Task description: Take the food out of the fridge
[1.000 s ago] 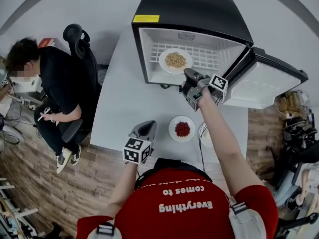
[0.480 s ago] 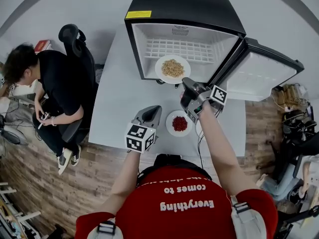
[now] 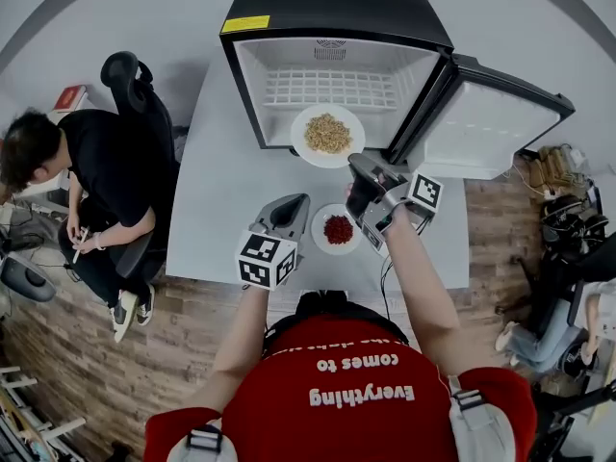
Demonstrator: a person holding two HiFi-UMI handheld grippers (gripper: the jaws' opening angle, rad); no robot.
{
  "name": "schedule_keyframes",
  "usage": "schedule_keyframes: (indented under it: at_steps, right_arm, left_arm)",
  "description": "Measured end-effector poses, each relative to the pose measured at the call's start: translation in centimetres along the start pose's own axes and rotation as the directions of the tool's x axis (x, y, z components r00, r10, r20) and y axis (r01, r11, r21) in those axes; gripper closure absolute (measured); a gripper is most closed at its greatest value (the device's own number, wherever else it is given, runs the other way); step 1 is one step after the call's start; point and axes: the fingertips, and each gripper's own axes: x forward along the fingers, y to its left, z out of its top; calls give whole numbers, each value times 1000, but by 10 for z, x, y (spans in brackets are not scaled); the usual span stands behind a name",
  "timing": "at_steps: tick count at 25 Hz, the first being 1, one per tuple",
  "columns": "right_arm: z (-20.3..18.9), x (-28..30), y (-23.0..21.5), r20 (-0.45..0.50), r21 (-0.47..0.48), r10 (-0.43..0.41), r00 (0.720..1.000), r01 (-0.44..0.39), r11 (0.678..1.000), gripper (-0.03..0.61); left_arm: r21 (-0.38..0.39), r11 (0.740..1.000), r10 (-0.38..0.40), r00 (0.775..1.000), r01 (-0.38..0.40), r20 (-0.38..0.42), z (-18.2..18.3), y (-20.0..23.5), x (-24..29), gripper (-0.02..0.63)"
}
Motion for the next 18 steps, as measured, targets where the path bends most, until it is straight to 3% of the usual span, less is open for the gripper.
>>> schedule_keyframes:
  at_steps: [4,18]
  right_arm:
    - [-9,-18,5,3,-29,3,1000,-3,1000,560]
    - [-43,-82,14,-2,0,82,997,-82,997,559]
  left_arm:
    - [-3,1000,-16,1000,16,9,2,-9,0,615]
    - [12,998,-56,998,56,2,0,-34,-5,615]
